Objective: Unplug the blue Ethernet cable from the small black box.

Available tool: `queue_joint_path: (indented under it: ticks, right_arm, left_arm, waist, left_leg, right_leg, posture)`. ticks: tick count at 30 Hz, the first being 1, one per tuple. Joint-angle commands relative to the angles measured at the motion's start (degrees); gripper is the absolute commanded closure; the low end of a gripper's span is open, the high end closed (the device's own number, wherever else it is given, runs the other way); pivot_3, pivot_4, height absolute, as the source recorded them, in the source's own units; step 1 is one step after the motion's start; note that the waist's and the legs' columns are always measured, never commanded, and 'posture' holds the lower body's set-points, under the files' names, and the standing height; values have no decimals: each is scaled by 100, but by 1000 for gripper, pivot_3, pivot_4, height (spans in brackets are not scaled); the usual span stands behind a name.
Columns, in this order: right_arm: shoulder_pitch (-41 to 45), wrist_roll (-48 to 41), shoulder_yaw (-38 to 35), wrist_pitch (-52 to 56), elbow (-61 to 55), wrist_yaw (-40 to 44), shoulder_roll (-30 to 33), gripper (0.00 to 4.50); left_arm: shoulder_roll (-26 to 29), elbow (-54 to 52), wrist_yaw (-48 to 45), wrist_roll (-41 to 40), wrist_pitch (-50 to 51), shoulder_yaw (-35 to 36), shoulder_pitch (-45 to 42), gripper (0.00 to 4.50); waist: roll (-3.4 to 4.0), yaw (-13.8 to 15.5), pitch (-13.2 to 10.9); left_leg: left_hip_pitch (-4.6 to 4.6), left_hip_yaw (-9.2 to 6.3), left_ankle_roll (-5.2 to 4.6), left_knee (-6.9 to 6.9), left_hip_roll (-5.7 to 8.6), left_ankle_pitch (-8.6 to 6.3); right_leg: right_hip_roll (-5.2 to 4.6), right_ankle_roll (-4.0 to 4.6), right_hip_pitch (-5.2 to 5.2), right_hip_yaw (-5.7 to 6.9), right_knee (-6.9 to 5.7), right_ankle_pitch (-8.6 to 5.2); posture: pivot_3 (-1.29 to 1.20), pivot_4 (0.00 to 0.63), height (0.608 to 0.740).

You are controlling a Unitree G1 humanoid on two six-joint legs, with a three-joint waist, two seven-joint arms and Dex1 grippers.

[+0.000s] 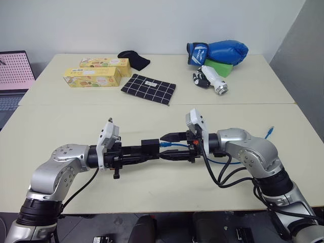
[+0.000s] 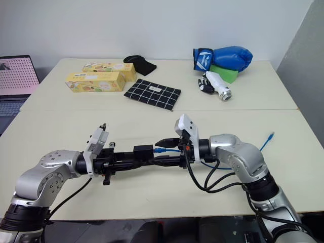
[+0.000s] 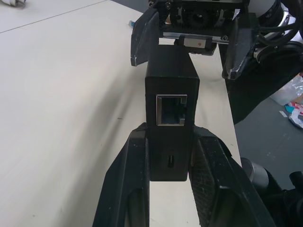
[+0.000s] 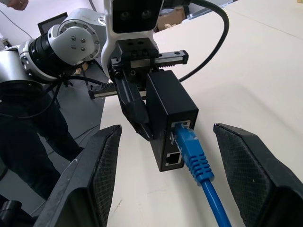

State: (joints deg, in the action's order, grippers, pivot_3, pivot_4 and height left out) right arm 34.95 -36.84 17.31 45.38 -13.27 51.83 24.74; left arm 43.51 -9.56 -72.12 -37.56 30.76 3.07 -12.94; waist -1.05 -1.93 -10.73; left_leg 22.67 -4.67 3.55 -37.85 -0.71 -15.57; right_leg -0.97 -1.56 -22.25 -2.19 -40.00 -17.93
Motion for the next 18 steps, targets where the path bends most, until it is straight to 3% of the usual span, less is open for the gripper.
queue_joint_path:
  ticks: [1, 13, 18]
  right_arm:
    - [163, 50, -97, -66, 7, 160, -4, 1716]
    - [262, 215, -70, -63, 109, 420, 2, 4364]
    - [253, 255, -12, -8, 76, 515, 32, 4438]
  left_arm:
    - [38, -107, -77, -14, -75, 42, 28, 3717]
    - [40, -148, -147, 32, -138, -2, 77, 3717]
    - [-11, -156, -137, 15, -147, 30, 75, 3717]
  waist:
    - [0, -1, 0]
    - [0, 0, 0]
    - [0, 0, 0]
  left_leg:
    - [0, 0, 0, 0, 0, 0]
    - [0, -1, 0, 0, 0, 0]
    - [0, -1, 0, 0, 0, 0]
  right_leg:
    - [1, 0, 0, 0, 0, 0]
    - [3, 0, -1, 1, 0, 0]
    - [6, 0, -1, 1, 0, 0]
  posture:
    - [0, 150, 740]
    - [0, 150, 740]
    - [0, 150, 740]
